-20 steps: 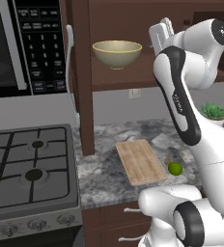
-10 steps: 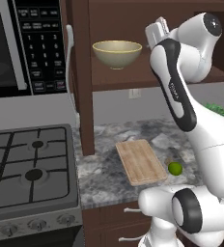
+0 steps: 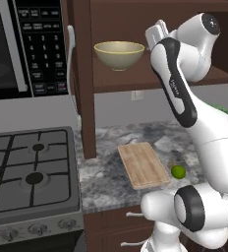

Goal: Open the cabinet. Place the bowl and condiment on the counter. Then place the lime and garlic on the cutting board.

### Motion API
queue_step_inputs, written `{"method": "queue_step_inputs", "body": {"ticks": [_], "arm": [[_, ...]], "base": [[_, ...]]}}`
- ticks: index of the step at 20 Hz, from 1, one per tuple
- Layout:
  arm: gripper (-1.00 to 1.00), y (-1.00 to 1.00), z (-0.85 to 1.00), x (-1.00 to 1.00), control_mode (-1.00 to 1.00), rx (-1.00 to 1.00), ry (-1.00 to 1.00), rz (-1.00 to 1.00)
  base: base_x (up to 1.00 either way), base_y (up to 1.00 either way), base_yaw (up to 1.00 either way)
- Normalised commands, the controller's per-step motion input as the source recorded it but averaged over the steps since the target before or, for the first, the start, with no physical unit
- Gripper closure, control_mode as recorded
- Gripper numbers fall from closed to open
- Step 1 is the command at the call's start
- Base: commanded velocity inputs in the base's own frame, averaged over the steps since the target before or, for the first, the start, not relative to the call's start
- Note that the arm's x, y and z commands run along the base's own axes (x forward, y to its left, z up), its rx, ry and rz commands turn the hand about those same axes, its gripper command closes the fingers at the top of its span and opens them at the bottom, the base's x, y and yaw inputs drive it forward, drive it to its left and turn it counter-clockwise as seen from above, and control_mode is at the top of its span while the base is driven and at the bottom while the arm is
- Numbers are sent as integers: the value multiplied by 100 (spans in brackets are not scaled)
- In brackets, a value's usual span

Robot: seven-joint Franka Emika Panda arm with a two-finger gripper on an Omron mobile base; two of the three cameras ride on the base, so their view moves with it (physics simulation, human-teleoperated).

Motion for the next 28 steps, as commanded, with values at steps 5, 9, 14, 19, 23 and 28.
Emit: {"method": "queue_step_inputs", "body": {"ticks": [5, 9, 14, 19, 23, 28], "arm": [[-100, 4, -14, 19, -100, 0, 0, 0], [-100, 2, -8, 25, -100, 0, 0, 0], [-100, 2, -2, 30, -100, 0, 0, 0], [-100, 2, 0, 30, -100, 0, 0, 0], [-100, 0, 0, 32, -100, 1, 2, 0], [-100, 0, -1, 29, -100, 1, 2, 1]], "base": [[0, 0, 0], [0, 0, 0], [0, 0, 0], [0, 0, 0], [0, 0, 0], [0, 0, 0]]}}
